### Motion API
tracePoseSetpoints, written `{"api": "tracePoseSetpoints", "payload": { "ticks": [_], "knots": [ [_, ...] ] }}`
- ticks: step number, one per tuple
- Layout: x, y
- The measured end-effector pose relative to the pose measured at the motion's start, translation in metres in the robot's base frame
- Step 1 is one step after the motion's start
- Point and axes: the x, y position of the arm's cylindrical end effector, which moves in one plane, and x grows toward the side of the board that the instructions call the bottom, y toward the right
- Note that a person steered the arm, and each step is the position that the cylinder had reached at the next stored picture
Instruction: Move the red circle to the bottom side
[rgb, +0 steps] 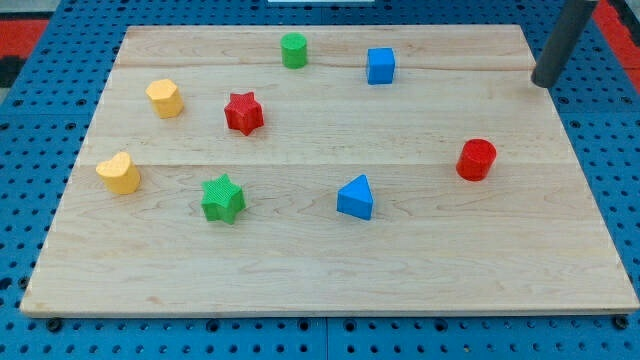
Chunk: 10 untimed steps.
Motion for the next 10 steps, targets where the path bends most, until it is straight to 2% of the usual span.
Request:
{"api": "tracePoseSetpoints", "payload": {
  "ticks": [2, 5, 6, 7, 9, 10],
  "knots": [
    [0.0, -0.013],
    [0.022, -0.022],
    [0.028, -0.076],
    [0.043, -0.102],
    [0.113, -0.118],
    [0.14, -0.099]
  ]
}}
